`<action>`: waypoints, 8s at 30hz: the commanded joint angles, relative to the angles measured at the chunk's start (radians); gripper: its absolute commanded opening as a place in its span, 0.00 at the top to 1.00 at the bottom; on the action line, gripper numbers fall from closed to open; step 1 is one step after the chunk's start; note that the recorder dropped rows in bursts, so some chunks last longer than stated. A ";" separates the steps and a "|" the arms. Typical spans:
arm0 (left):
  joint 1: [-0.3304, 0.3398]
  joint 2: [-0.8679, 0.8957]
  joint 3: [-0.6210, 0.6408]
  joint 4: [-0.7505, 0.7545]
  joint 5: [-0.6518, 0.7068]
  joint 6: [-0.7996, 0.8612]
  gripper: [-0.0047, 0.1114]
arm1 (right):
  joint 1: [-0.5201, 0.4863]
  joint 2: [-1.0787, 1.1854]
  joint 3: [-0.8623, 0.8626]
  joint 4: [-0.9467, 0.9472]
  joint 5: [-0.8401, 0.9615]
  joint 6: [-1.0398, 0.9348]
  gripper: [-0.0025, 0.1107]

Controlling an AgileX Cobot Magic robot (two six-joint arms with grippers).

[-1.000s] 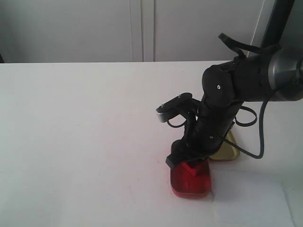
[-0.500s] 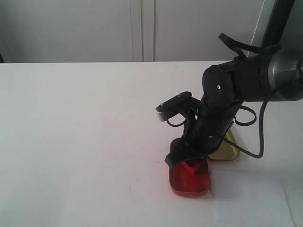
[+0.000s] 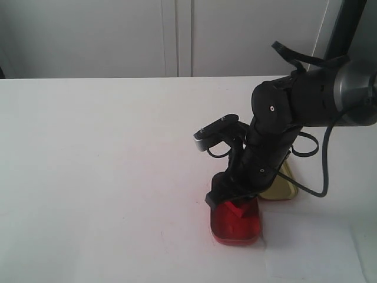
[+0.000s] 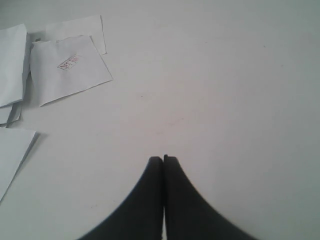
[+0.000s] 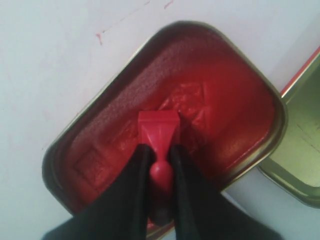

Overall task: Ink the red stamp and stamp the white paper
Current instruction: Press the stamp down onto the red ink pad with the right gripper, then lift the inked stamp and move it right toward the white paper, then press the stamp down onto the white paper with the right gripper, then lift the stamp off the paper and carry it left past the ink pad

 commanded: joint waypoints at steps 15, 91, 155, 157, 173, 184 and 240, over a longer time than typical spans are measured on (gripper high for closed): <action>-0.003 -0.005 0.001 -0.005 -0.004 -0.009 0.96 | -0.001 -0.014 -0.011 0.004 -0.005 -0.004 0.98; -0.003 -0.005 0.001 -0.005 -0.004 -0.009 0.96 | -0.190 -0.266 0.344 -0.072 -0.057 0.138 0.98; -0.003 -0.005 0.001 -0.005 -0.004 -0.009 0.96 | -0.190 -0.087 0.430 -0.065 -0.194 0.212 0.98; -0.003 -0.005 0.001 -0.005 -0.004 -0.009 0.96 | -0.190 -0.116 0.430 -0.065 -0.197 0.212 0.98; -0.003 -0.005 0.001 -0.005 -0.004 -0.009 0.96 | -0.190 -0.242 0.430 -0.065 -0.176 0.212 0.98; -0.003 -0.005 0.001 -0.005 -0.004 -0.009 0.96 | -0.190 -0.270 0.401 -0.065 -0.174 0.212 0.98; -0.003 -0.005 0.001 -0.005 -0.004 -0.009 0.96 | -0.159 -0.153 0.190 0.980 -0.043 -0.488 0.98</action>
